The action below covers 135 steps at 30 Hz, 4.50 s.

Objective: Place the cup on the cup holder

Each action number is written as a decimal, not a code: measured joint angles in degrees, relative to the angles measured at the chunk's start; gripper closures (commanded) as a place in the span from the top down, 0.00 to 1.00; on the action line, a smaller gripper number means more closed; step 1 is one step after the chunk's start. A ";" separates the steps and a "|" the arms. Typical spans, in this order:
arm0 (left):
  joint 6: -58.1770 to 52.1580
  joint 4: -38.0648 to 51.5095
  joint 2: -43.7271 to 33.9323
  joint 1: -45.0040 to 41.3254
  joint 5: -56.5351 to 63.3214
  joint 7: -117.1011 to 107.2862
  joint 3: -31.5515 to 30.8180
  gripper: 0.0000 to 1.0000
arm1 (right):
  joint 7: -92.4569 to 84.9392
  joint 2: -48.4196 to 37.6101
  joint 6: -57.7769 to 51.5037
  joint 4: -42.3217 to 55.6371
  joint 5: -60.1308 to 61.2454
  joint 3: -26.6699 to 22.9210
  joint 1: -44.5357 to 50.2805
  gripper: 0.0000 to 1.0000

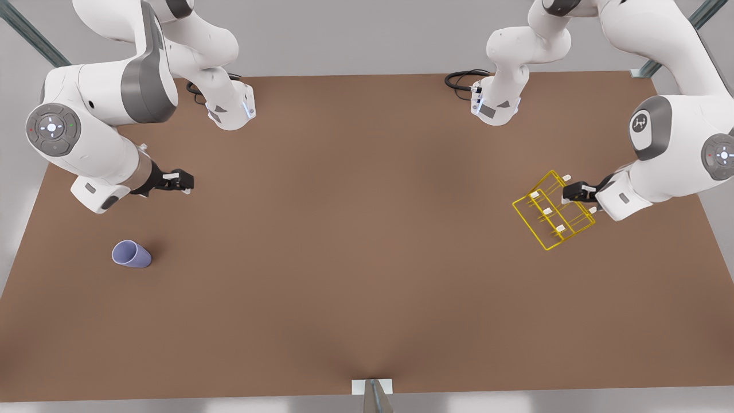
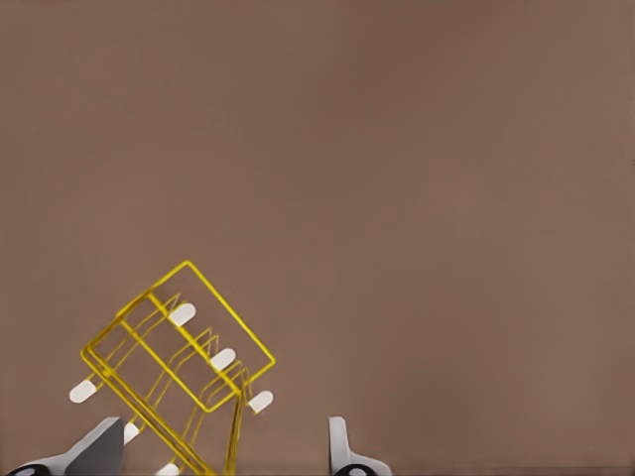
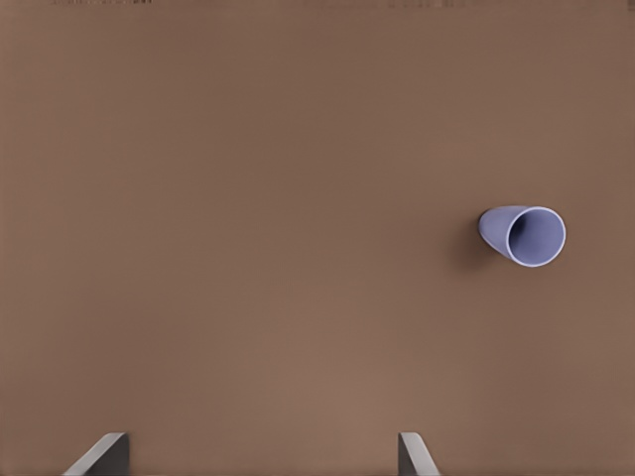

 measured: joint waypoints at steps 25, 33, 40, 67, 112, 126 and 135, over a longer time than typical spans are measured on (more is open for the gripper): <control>-2.03 0.01 0.10 0.13 0.18 3.49 0.00 1.00 | -18.96 19.53 44.06 -19.53 2.53 -7.92 -17.80 1.00; -2.59 0.07 0.31 0.58 0.21 3.96 0.28 1.00 | -23.40 16.06 47.56 -27.00 3.29 -10.61 -16.20 1.00; -2.35 0.09 0.87 0.99 0.04 4.24 1.41 1.00 | -25.94 16.90 48.82 -26.86 3.25 -11.01 -15.46 1.00; -5.31 2.22 0.56 1.08 0.20 4.68 1.84 1.00 | -31.83 20.82 53.60 -30.79 2.80 -12.04 -14.37 0.38; -9.73 1.94 2.18 4.50 2.35 4.88 1.96 1.00 | -35.14 44.26 50.13 0.40 105.31 -1.36 26.97 0.21; -10.43 2.97 2.10 4.31 2.44 4.75 1.77 1.00 | -37.72 49.31 50.10 0.63 110.27 -1.42 28.94 1.00; -11.30 4.14 2.59 4.51 1.96 4.57 1.81 1.00 | -38.31 48.54 49.10 -0.15 104.89 -1.60 25.05 1.00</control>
